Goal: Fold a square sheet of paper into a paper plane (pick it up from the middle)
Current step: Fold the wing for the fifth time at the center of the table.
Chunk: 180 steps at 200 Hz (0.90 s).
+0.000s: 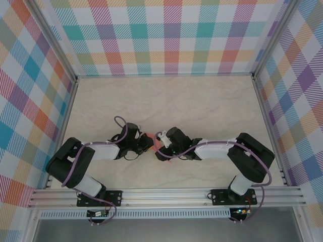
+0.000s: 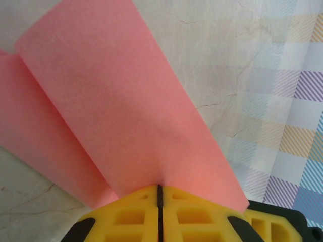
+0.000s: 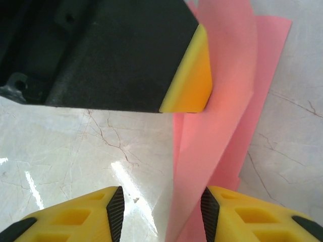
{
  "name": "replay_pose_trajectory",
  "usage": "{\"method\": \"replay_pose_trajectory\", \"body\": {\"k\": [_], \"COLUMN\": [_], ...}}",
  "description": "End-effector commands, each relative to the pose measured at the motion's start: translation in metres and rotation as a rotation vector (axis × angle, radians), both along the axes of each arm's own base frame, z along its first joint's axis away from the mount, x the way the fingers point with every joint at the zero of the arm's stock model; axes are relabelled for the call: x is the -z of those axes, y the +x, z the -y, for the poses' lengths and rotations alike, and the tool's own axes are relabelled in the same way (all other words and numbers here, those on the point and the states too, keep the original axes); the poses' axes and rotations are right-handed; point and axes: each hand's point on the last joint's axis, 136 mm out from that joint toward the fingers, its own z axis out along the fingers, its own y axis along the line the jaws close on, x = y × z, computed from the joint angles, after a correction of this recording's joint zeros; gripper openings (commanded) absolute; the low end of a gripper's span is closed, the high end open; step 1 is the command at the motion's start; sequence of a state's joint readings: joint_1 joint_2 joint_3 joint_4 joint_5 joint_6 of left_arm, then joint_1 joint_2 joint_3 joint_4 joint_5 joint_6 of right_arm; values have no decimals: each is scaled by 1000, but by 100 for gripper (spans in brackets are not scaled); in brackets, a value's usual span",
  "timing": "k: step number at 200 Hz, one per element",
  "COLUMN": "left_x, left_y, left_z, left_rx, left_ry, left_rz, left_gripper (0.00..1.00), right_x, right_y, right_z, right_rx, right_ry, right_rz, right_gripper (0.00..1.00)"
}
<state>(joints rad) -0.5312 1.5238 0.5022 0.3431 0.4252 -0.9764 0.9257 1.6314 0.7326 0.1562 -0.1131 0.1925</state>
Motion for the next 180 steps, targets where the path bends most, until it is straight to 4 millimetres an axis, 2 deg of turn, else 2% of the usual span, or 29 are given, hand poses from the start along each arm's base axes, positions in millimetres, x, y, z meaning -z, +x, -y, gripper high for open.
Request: {"method": "replay_pose_trajectory", "body": {"k": [1, 40, 61, 87, 149, 180], "left_x": [-3, -3, -4, -9, -24, -24], "left_y": [7, 7, 6, 3, -12, -18], "left_z": [-1, -2, -3, -5, -12, -16], "left_rx": [-13, -17, -16, -10, 30, 30], "left_ry": [2, 5, 4, 3, -12, -8], "left_rz": [8, 8, 9, 22, 75, 79], "left_gripper": [8, 8, 8, 8, 8, 9], "right_x": [9, 12, 10, 8, 13, 11], "right_y": [3, 3, 3, -1, -9, -7], "right_z": [-1, -4, -5, -10, -23, -25], "right_rx": [-5, -13, -10, -25, -46, -51], "right_ry": [-33, -32, -24, 4, 86, 112], "right_rz": [20, 17, 15, -14, -211, -277], "right_gripper": [43, 27, 13, 2, 0, 0]}}
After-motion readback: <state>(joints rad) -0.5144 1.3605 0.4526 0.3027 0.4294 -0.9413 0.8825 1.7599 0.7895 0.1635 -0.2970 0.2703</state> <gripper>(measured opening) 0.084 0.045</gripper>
